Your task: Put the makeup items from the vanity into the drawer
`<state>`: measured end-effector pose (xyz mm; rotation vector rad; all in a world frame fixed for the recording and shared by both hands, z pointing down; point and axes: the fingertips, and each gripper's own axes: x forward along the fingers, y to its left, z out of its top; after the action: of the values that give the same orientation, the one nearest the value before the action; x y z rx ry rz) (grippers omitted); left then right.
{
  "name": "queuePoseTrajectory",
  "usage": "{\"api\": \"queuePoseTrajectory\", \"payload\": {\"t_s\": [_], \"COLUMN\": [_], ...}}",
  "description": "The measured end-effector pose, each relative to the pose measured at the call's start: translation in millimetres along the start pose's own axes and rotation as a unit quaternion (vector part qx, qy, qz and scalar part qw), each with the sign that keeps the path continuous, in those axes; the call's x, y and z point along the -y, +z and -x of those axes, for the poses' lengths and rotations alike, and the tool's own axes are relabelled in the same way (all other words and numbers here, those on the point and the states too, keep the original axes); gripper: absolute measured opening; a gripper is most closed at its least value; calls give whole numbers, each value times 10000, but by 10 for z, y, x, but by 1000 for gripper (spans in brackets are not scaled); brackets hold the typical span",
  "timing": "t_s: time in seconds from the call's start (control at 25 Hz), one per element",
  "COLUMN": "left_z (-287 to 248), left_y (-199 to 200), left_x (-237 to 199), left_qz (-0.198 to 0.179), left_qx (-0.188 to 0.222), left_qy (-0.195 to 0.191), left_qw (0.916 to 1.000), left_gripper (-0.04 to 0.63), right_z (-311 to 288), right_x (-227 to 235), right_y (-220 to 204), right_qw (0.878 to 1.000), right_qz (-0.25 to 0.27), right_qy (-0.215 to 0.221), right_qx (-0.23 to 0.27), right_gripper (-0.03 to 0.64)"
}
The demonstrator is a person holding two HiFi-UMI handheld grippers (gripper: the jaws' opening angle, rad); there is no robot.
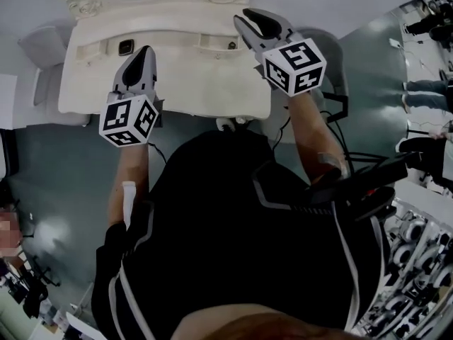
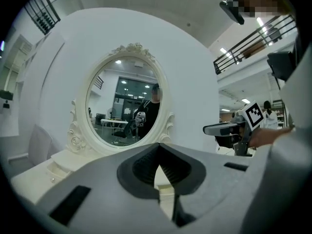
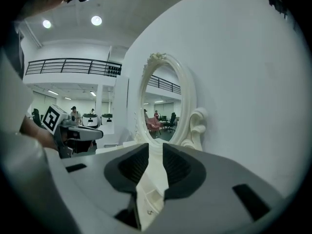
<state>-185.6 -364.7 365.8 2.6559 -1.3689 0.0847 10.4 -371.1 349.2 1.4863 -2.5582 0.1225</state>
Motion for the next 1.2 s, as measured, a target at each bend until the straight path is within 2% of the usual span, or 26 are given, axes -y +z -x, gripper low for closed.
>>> {"api": "queuePoseTrajectory", "payload": {"t_s": [0.16, 0.36, 0.84, 1.2], "left_z": [23, 75, 165, 112], "left_y": [117, 229, 442, 498], "left_x": [37, 28, -187, -157], "left_qz": [124, 13, -230, -177], "left_qx": [61, 35, 315, 373], "left_qy": [-280, -197, 183, 133], "left_qw": [9995, 9998, 9991, 9991], "left_gripper": [3, 3, 4, 3], "right_z": [148, 229, 271, 252], "right_x": [-1, -47, -13, 26], "right_y": [185, 345, 451, 495], "right_qw": [9998, 9994, 9982, 9979], "right_qz": [-53, -49, 5, -19], "right_qy": [-112, -234, -549, -596], "right_qx": [130, 231, 223, 262], "right_gripper": [72, 8, 3, 3]}}
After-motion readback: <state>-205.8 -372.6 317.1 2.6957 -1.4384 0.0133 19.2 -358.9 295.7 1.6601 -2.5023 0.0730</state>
